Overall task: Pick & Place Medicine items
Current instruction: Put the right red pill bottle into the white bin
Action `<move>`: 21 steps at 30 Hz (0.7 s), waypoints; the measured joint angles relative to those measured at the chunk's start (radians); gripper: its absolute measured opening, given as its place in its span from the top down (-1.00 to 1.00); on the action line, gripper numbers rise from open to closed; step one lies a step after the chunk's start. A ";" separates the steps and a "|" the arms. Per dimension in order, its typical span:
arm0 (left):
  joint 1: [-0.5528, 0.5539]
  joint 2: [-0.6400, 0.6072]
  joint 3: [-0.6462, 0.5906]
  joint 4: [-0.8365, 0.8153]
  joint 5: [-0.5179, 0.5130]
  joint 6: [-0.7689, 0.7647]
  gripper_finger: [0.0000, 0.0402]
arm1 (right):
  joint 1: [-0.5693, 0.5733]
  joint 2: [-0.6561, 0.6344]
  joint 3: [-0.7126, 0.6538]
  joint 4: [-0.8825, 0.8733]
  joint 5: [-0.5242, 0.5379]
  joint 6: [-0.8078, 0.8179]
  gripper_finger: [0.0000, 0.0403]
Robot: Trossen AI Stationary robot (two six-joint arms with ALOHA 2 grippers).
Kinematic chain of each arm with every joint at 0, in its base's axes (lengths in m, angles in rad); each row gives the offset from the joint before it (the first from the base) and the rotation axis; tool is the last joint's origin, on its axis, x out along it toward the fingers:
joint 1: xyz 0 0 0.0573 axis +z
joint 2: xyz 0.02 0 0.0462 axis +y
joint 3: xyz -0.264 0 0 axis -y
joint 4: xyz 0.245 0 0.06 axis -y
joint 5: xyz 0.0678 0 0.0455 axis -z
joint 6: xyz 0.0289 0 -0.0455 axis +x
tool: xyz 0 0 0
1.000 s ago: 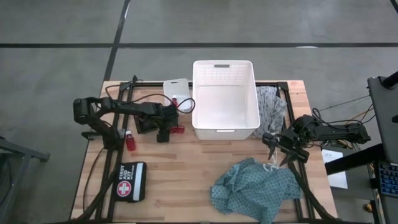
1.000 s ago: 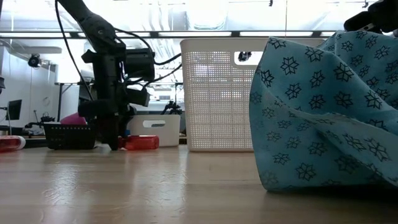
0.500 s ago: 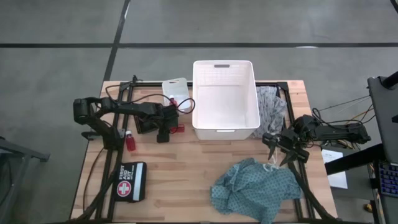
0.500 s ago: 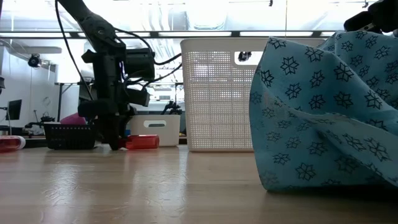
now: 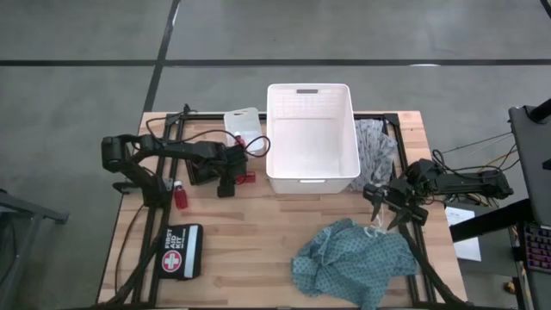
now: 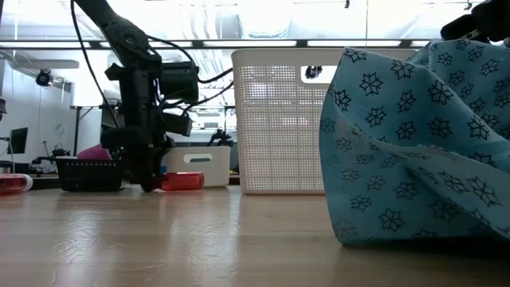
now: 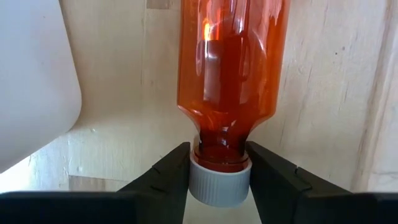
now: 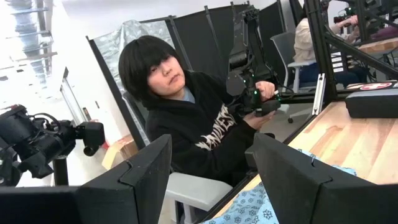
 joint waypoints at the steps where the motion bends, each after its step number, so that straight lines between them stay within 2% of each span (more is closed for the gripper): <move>1: 0.000 0.000 0.000 0.000 0.001 -0.002 0.27 | 0.000 0.000 0.000 0.000 0.000 0.000 -0.11; 10: -0.007 -0.031 0.000 -0.002 0.008 -0.014 0.27 | 0.000 0.000 0.000 0.000 0.000 0.000 -0.11; 21: -0.072 -0.115 0.001 -0.005 -0.005 -0.037 0.27 | 0.000 0.000 0.000 0.000 0.000 0.000 -0.11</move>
